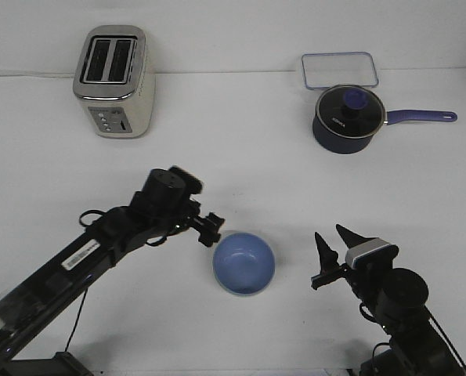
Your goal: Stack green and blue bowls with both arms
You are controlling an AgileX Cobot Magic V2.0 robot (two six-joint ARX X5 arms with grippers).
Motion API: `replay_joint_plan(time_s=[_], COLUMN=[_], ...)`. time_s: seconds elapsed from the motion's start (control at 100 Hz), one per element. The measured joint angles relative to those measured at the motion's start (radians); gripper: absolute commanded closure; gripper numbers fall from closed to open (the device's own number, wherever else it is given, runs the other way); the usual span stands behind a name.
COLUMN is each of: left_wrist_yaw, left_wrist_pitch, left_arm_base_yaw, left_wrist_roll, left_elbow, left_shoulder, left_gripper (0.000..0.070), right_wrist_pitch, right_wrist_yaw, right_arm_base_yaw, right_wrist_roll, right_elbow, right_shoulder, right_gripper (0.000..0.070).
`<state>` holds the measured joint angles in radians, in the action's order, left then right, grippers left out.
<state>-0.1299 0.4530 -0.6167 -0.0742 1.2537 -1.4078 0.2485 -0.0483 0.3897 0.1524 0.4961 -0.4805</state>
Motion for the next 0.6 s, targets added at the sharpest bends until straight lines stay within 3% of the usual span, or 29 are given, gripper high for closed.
replay_joint_plan(time_s=[0.09, 0.14, 0.27, 0.32, 0.39, 0.6], left_wrist_yaw=[0.104, 0.142, 0.181, 0.185, 0.185, 0.186], left_wrist_pitch=[-0.035, -0.046, -0.033, -0.008, 0.021, -0.076], left_arm_base_yaw=[0.063, 0.099, 0.195, 0.237, 0.285, 0.401], left_wrist_roll=[0.011, 0.013, 0.015, 0.018, 0.024, 0.061], left_elbow=[0.0, 0.002, 0.005, 0.005, 0.005, -0.148], left_shoulder=[0.093, 0.14, 0.242, 0.28, 0.322, 0.51], left_gripper=[0.0223, 0.0278, 0.0568, 0.07, 0.0687, 0.0686], right_wrist_pitch=[0.0, 0.0, -0.011, -0.017, -0.019, -0.01], right_wrist_yaw=[0.024, 0.034, 0.048, 0.048, 0.048, 0.101], right_arm_base_yaw=[0.0, 0.0, 0.0, 0.0, 0.0, 0.0], right_wrist_roll=[-0.003, -0.007, -0.011, -0.014, -0.014, -0.016], right_elbow=[0.0, 0.0, 0.0, 0.0, 0.0, 0.0], right_shoulder=[0.0, 0.0, 0.0, 0.002, 0.014, 0.124], right_gripper=[0.0358, 0.0358, 0.0369, 0.0465, 0.07, 0.0694])
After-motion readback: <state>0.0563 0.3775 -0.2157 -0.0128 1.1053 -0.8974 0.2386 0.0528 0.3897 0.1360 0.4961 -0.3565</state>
